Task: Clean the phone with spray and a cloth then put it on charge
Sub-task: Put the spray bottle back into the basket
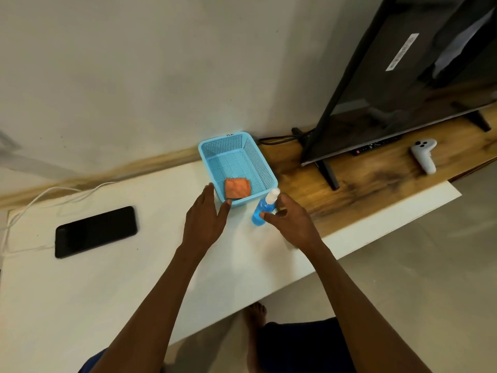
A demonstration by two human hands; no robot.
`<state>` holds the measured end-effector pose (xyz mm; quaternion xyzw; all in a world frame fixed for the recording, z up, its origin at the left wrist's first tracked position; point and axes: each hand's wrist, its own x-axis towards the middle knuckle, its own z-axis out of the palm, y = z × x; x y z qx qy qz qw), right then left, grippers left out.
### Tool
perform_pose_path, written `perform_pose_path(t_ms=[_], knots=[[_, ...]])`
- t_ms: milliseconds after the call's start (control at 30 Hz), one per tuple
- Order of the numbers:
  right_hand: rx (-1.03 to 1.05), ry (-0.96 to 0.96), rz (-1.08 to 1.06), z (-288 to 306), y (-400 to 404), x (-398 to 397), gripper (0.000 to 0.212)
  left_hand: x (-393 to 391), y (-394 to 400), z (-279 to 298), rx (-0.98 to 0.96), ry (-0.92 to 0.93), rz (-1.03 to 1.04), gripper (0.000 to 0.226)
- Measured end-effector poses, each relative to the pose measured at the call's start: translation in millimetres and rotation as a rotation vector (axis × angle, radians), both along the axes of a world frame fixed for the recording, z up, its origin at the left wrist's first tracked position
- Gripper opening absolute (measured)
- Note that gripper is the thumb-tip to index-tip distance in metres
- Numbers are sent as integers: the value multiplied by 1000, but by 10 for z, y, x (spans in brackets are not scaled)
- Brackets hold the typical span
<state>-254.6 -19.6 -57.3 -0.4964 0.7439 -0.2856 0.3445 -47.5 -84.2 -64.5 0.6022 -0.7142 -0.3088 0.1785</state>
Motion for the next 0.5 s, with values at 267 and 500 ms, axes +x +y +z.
perform_pose_path(t_ms=[267,500], knots=[[-133,-244,-127,245,-229,30,39,88,-34,15,39,53,-13,80],[-246,-232,-195,462,-1117,111,30,89,-19,43,-59,1,-46,81]])
